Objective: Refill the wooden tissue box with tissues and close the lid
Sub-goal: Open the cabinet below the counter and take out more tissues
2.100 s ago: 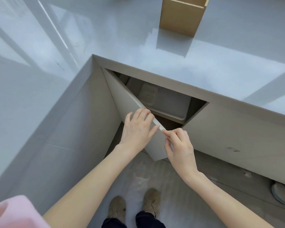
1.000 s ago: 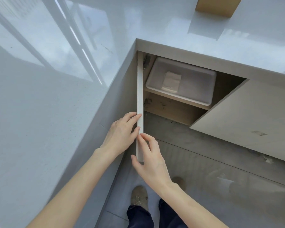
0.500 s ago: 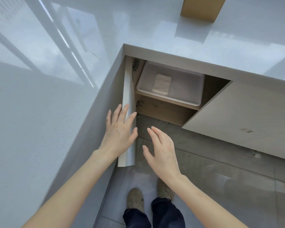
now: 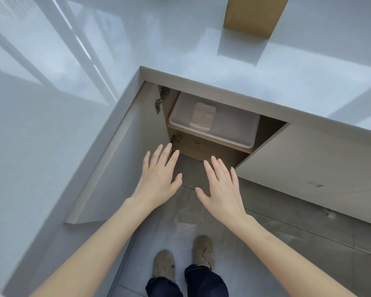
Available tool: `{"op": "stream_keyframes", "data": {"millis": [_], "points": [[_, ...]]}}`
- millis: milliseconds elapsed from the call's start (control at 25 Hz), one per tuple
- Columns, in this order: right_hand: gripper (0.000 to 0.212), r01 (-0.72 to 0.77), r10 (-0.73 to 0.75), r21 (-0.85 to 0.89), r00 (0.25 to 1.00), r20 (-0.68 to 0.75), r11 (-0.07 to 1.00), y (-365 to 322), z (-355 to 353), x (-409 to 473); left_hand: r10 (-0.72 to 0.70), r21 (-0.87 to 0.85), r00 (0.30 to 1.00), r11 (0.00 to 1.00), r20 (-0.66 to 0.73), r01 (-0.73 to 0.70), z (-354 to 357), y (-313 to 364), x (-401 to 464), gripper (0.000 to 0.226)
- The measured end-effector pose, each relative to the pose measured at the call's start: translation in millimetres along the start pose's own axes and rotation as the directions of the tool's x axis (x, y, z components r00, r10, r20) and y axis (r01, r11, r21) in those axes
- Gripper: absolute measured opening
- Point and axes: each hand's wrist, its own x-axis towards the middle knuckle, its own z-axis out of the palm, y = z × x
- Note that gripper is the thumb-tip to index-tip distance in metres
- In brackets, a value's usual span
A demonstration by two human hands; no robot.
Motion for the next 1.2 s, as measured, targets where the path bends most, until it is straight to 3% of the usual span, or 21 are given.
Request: {"op": "stream_keyframes", "data": {"millis": [320, 880, 1200], "points": [[0.067, 0.023, -0.023, -0.025, 1.000, 0.020, 0.999, 34, -8, 45, -0.029, -0.046, 1.000, 0.999, 0.006, 0.029, 9, 17, 47, 0.062], [0.066, -0.115, 0.114, 0.026, 0.992, 0.046, 0.993, 19, -4, 114, 0.052, -0.074, 0.995, 0.996, 0.090, -0.045, 2, -17, 124, 0.061], [0.068, -0.154, 0.148, 0.080, 0.986, 0.073, 0.985, 50, 44, 161, 0.023, -0.155, 0.991, 0.988, 0.134, -0.002, 59, -36, 176, 0.065]]}}
